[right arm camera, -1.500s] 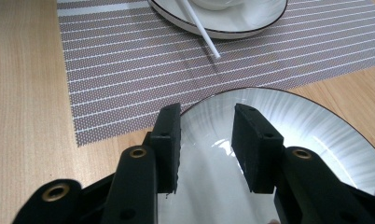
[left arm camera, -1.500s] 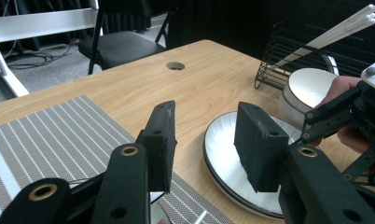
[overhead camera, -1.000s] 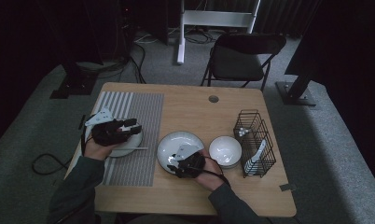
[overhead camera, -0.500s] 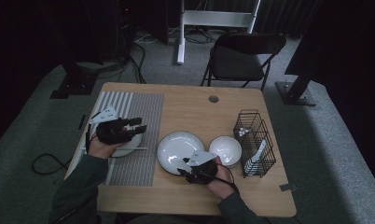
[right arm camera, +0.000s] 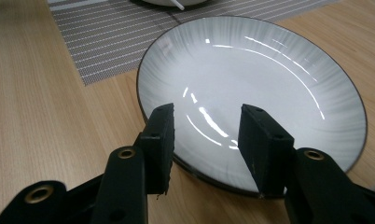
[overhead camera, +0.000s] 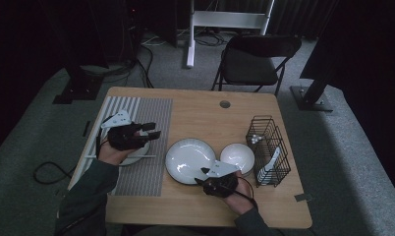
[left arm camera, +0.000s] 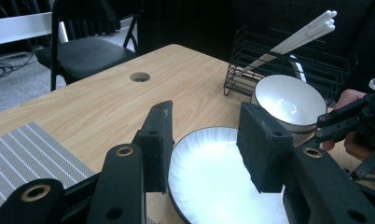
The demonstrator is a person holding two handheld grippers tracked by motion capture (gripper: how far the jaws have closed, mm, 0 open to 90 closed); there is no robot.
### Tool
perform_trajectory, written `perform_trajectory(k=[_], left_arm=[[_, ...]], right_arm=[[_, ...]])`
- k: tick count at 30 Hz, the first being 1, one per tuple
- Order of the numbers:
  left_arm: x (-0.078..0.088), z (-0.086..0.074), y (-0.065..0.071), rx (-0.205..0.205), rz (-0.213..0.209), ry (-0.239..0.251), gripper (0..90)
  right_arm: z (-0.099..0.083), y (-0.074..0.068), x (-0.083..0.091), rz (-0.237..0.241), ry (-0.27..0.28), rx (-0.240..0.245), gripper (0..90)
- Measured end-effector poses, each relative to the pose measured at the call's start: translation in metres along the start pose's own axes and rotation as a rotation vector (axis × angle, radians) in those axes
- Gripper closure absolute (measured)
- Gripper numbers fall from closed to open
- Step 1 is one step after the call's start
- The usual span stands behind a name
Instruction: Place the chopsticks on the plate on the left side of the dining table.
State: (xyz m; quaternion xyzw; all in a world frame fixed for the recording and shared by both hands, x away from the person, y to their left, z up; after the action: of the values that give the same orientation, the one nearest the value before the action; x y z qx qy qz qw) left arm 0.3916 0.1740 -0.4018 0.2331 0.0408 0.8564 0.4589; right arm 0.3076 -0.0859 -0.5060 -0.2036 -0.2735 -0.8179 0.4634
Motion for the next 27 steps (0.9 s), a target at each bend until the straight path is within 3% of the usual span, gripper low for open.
perform_trajectory(k=[12,27], left_arm=[[-0.009,0.008,0.01,-0.023,-0.02,-0.002,56.4],[-0.028,0.016,0.023,-0.043,-0.056,-0.004,56.2]], right_arm=[[-0.016,0.005,0.017,-0.032,-0.001,-0.027,55.4],[-0.031,0.001,0.015,-0.023,0.008,-0.055,54.7]])
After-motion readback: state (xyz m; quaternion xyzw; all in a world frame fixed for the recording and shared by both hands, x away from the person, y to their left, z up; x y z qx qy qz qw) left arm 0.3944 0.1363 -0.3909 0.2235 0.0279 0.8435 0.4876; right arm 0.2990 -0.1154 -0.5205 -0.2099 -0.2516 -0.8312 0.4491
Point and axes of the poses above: each handheld gripper's, and its own axes: x roughly backward along the jaws, z roughly out of its top, y roughly to its right, the point moved 5 cm from there along -x, roughly forward along the jaws, and after that the axes turned 13 degrees about x, right-handed, at the moved point
